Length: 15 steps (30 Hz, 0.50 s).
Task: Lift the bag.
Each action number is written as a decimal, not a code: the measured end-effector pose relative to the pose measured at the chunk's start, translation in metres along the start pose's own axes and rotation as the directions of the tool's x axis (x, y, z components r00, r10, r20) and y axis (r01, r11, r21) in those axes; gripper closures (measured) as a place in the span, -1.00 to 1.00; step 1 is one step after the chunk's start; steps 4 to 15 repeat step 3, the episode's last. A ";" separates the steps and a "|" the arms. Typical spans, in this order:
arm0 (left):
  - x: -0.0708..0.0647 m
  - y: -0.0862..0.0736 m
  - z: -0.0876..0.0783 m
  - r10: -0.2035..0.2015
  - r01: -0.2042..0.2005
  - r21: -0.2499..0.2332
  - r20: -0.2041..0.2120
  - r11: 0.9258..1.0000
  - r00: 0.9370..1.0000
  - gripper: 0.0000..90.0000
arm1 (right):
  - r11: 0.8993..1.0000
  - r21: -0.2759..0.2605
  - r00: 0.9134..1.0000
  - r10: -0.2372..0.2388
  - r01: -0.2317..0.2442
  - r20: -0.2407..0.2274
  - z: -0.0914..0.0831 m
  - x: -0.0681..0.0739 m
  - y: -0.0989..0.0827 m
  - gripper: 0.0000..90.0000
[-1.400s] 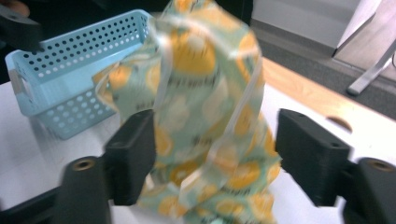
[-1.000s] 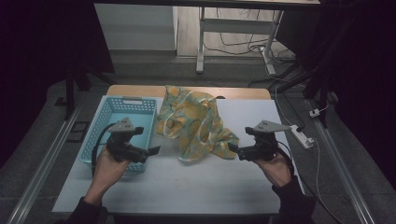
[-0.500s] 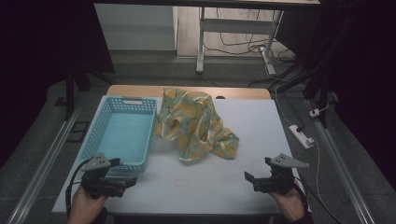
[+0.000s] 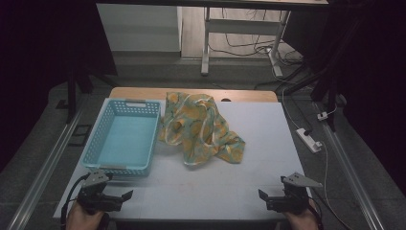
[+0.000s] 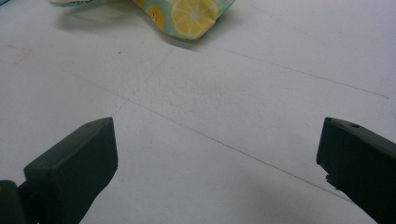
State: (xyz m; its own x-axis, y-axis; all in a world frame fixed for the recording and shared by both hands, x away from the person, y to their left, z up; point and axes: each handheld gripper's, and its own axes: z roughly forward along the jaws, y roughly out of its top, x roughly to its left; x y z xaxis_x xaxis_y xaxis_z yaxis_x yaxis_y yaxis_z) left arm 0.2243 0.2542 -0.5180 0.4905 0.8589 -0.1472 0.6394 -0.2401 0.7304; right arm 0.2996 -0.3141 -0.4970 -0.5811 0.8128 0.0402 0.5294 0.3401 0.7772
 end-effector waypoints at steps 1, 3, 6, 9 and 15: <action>0.001 0.000 0.000 -0.005 0.005 0.001 0.004 1.000 1.000 -1.00 | 1.000 0.005 1.000 -0.003 0.003 -0.001 0.000 0.000 0.000 -1.00; 0.002 0.000 0.000 -0.021 0.021 -0.002 0.007 1.000 1.000 -1.00 | 1.000 0.013 1.000 -0.013 0.013 0.000 0.001 0.000 0.000 -1.00; 0.002 0.000 0.000 -0.021 0.021 -0.002 0.007 1.000 1.000 -1.00 | 1.000 0.013 1.000 -0.013 0.013 0.000 0.001 0.000 0.000 -1.00; 0.002 0.000 0.000 -0.021 0.021 -0.002 0.007 1.000 1.000 -1.00 | 1.000 0.013 1.000 -0.013 0.013 0.000 0.001 0.000 0.000 -1.00; 0.002 0.000 0.000 -0.021 0.021 -0.002 0.007 1.000 1.000 -1.00 | 1.000 0.013 1.000 -0.013 0.013 0.000 0.001 0.000 0.000 -1.00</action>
